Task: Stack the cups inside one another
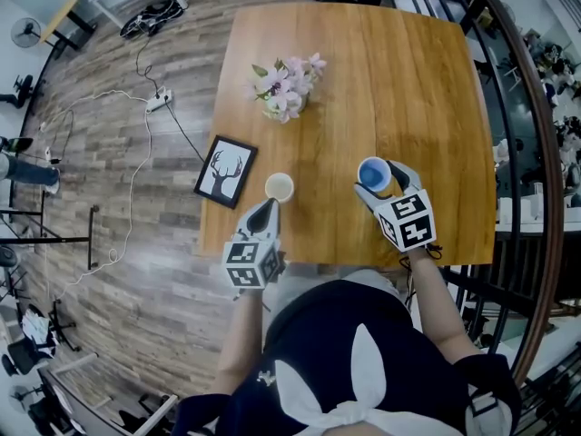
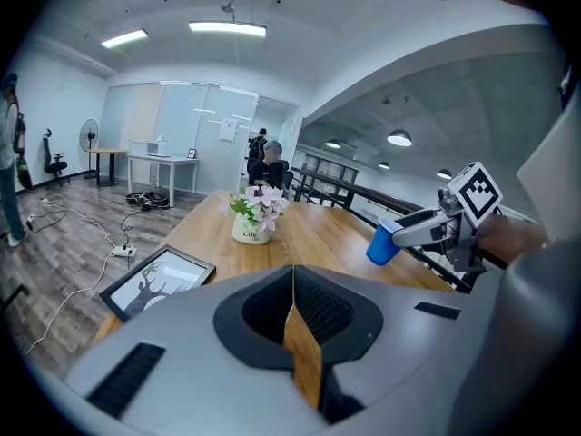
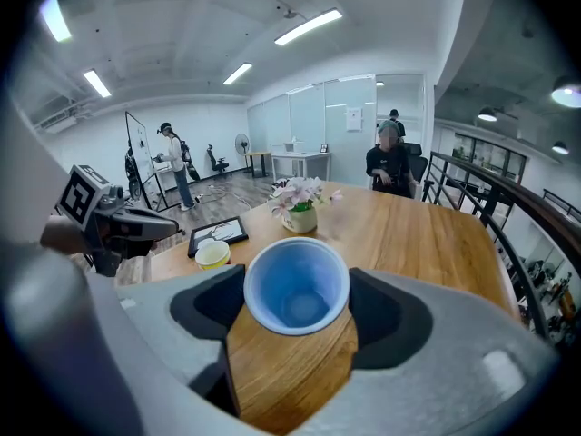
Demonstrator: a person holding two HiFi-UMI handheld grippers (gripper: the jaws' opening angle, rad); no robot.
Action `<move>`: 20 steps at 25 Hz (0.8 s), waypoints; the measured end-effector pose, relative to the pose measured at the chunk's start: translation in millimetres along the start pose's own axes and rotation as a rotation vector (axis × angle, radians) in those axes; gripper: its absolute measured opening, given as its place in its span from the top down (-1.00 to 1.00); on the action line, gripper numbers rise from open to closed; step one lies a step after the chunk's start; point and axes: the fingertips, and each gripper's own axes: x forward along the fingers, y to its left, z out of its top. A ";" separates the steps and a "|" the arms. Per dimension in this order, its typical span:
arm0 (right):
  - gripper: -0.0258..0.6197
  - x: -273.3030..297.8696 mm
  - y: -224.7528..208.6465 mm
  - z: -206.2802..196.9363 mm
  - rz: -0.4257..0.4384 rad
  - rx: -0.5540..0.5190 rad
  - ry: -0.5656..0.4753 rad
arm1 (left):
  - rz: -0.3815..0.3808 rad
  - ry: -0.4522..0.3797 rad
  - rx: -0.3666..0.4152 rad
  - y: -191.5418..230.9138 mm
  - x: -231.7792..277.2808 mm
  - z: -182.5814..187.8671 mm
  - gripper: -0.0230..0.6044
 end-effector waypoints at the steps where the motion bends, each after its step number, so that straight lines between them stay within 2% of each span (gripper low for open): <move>1: -0.18 -2.6 0.5 3.7 -0.002 -0.001 -0.007 | 0.001 -0.002 0.000 0.5 -1.2 0.8 0.86; 7: -0.18 -11.9 4.3 17.1 -0.005 -0.011 -0.037 | 0.007 -0.019 -0.003 3.4 -3.8 4.5 0.86; 20: -0.18 -17.4 6.8 19.8 -0.012 -0.017 -0.040 | 0.005 -0.012 -0.004 1.8 -8.0 1.7 0.86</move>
